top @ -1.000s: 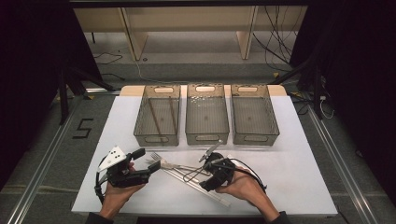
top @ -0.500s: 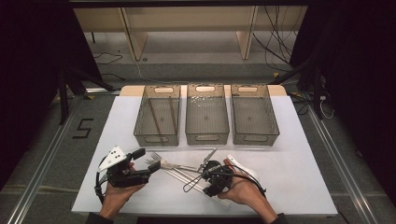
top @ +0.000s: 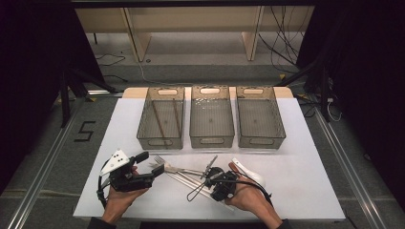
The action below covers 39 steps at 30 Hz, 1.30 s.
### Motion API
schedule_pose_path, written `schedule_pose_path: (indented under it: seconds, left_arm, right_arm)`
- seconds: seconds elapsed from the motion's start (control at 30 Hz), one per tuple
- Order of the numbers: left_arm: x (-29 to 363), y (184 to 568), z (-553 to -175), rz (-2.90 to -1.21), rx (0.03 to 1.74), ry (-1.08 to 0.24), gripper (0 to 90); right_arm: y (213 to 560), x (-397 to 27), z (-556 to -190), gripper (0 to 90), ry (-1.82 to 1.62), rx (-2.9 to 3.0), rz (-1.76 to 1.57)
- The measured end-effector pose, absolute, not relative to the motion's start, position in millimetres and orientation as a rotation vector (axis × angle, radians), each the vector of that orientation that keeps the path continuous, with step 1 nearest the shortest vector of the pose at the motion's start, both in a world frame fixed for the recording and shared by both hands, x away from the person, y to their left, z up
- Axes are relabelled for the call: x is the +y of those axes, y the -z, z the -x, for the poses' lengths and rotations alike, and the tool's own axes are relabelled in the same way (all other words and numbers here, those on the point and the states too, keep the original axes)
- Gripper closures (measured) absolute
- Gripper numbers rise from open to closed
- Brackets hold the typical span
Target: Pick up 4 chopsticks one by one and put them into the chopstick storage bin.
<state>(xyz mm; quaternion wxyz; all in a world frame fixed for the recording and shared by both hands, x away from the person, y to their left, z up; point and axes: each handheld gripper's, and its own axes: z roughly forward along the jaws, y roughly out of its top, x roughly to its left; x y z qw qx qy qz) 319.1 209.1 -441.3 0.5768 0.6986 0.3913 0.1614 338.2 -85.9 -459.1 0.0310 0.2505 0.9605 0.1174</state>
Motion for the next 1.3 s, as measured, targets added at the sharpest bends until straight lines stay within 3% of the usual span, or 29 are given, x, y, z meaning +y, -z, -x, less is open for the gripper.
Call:
schedule_pose_path:
  seconds: [0.5, 1.3]
  left_arm:
    - [208, 441, -319, -1.639, 0.912, -0.378, 16.5]
    - [209, 441, -320, -1.637, 0.915, -0.38, 16.5]
  right_arm:
    - [459, -77, -340, 84.3, -0.267, 2.987, -0.793]
    - [440, -90, -340, 84.9, -0.341, 3.039, -0.68]
